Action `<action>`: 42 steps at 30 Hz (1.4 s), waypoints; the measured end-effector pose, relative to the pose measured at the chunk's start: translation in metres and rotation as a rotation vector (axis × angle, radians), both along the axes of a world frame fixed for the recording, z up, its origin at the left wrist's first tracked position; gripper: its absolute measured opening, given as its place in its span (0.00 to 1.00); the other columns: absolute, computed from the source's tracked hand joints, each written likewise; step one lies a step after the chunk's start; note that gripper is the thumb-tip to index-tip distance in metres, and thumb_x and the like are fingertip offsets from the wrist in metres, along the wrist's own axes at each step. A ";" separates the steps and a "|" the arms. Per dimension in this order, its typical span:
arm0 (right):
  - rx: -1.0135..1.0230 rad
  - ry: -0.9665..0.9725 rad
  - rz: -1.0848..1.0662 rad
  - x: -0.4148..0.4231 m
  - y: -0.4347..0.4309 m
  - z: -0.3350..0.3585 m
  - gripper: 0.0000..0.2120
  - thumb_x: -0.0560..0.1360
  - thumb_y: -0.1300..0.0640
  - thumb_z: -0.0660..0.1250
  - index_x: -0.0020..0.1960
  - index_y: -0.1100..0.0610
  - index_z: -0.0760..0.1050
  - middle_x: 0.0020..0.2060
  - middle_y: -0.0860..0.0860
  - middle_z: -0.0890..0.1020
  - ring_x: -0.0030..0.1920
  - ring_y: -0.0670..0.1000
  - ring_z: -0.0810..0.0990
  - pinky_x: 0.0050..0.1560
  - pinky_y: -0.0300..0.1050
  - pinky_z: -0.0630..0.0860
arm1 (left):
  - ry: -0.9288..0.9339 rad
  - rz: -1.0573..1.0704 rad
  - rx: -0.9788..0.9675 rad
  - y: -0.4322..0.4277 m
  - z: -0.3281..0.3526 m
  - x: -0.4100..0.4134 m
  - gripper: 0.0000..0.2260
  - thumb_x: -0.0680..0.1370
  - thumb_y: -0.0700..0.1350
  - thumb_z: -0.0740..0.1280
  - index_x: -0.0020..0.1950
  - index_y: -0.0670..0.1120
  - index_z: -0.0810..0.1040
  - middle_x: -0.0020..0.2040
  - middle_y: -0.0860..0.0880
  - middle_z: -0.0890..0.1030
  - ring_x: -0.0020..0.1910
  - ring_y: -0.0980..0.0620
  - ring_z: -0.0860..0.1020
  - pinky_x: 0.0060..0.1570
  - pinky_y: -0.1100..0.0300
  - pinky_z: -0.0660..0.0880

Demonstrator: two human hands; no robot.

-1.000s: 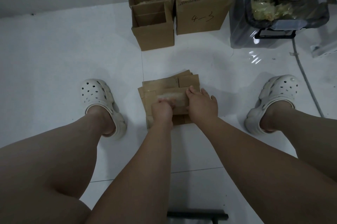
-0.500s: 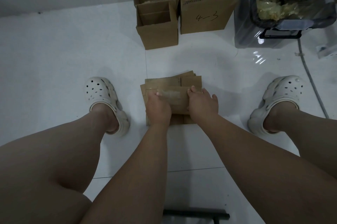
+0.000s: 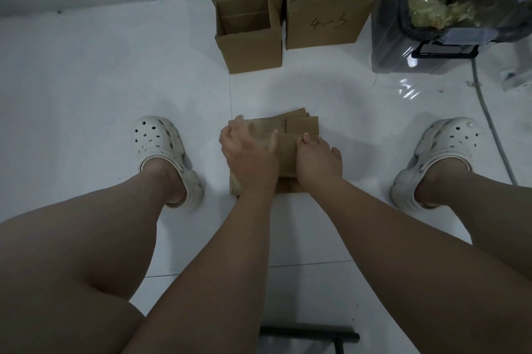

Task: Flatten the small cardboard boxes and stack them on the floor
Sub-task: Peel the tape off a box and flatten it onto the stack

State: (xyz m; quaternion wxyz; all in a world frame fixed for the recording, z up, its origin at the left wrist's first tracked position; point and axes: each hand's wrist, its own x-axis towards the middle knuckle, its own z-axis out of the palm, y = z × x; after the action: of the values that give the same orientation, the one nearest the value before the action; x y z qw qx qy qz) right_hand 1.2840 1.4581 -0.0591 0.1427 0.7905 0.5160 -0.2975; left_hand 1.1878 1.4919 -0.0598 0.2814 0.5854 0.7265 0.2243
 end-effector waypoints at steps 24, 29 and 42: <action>0.033 0.013 0.020 -0.011 -0.008 -0.002 0.31 0.77 0.62 0.57 0.78 0.59 0.50 0.78 0.53 0.51 0.67 0.57 0.69 0.67 0.55 0.63 | 0.361 -0.241 -0.210 -0.011 -0.021 -0.005 0.12 0.81 0.43 0.59 0.62 0.42 0.73 0.68 0.44 0.67 0.60 0.46 0.72 0.52 0.56 0.70; 0.008 0.007 0.029 -0.012 -0.007 -0.002 0.34 0.76 0.62 0.59 0.78 0.59 0.48 0.78 0.53 0.49 0.67 0.57 0.69 0.67 0.56 0.63 | 0.254 -0.226 -0.196 -0.011 -0.017 -0.010 0.10 0.78 0.36 0.60 0.59 0.39 0.72 0.64 0.42 0.71 0.54 0.43 0.75 0.45 0.56 0.70; -0.009 -0.038 0.038 -0.009 -0.006 -0.003 0.33 0.80 0.55 0.61 0.78 0.60 0.48 0.78 0.54 0.49 0.69 0.57 0.67 0.67 0.55 0.64 | -0.225 0.345 -0.166 0.001 -0.019 -0.033 0.05 0.82 0.43 0.52 0.47 0.45 0.63 0.35 0.51 0.71 0.33 0.52 0.70 0.28 0.60 0.64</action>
State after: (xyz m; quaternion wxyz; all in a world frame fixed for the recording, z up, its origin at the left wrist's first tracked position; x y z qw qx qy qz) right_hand 1.2746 1.4517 -0.0624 0.1616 0.7855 0.5266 -0.2820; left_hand 1.1545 1.4932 -0.0791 0.3652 0.3984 0.7960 0.2725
